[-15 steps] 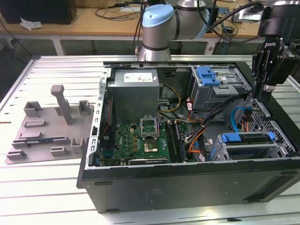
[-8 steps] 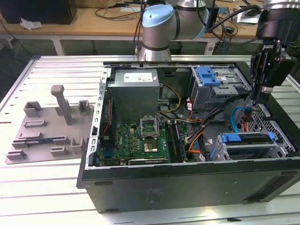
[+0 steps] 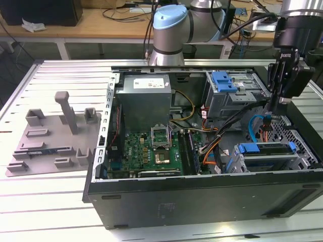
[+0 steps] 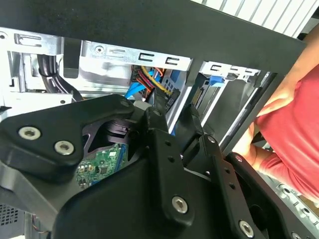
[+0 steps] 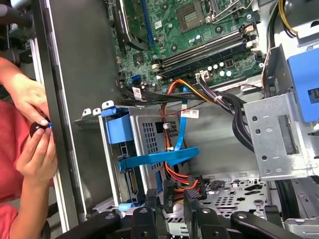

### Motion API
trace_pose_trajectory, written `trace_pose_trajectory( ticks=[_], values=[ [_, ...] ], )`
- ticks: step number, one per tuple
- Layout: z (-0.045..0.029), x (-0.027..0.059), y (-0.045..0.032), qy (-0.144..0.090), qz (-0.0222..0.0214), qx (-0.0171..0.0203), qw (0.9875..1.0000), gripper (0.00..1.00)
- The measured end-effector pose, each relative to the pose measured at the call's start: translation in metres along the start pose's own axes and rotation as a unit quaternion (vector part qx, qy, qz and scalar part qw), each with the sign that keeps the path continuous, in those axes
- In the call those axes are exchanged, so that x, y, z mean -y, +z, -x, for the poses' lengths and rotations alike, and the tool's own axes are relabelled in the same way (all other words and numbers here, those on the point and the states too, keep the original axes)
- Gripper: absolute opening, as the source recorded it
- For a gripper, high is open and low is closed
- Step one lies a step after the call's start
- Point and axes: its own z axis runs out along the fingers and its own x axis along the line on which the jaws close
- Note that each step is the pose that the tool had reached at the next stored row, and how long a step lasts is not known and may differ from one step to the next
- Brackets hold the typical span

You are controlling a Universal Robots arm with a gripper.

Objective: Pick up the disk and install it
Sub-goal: 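Insert the first disk wire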

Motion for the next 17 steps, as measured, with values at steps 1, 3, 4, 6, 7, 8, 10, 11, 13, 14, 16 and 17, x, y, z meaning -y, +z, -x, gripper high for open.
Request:
trace_pose_trajectory(
  ticks=[1, 3, 4, 6, 7, 8, 10, 11, 13, 14, 16, 17],
  values=[
    [0.0000, 0.0001, 0.0004, 0.000, 0.0000, -0.0001, 1.0000, 0.35],
    [-0.0001, 0.0006, 0.0019, 0.000, 0.0000, 0.0000, 1.0000, 0.35],
    [-0.0002, 0.0008, 0.0027, 0.000, 0.0000, 0.0001, 1.0000, 0.35],
    [-0.0006, 0.0012, 0.0050, 0.000, 0.0000, 0.0002, 1.0000, 0.35],
    [-0.0008, 0.0013, 0.0058, 0.000, 0.0000, 0.0001, 1.0000, 0.35],
    [-0.0009, 0.0013, 0.0068, 0.000, 0.0001, 0.0003, 1.0000, 0.35],
    [-0.0008, 0.0015, 0.0083, 0.000, 0.0003, 0.0016, 1.0000, 0.35],
    [-0.0007, 0.0015, 0.0086, 0.000, 0.0005, 0.0023, 1.0000, 0.35],
    [-0.0005, 0.0013, 0.0108, -0.001, 0.0024, 0.0165, 0.9999, 0.35],
    [-0.0021, 0.0017, 0.0127, -0.001, 0.0026, 0.0171, 0.9998, 0.26],
    [-0.0047, 0.0024, 0.0143, -0.001, 0.0028, 0.0182, 0.9998, 0.26],
    [-0.0047, 0.0021, 0.0143, -0.001, 0.0025, 0.0167, 0.9999, 0.26]
  ],
)
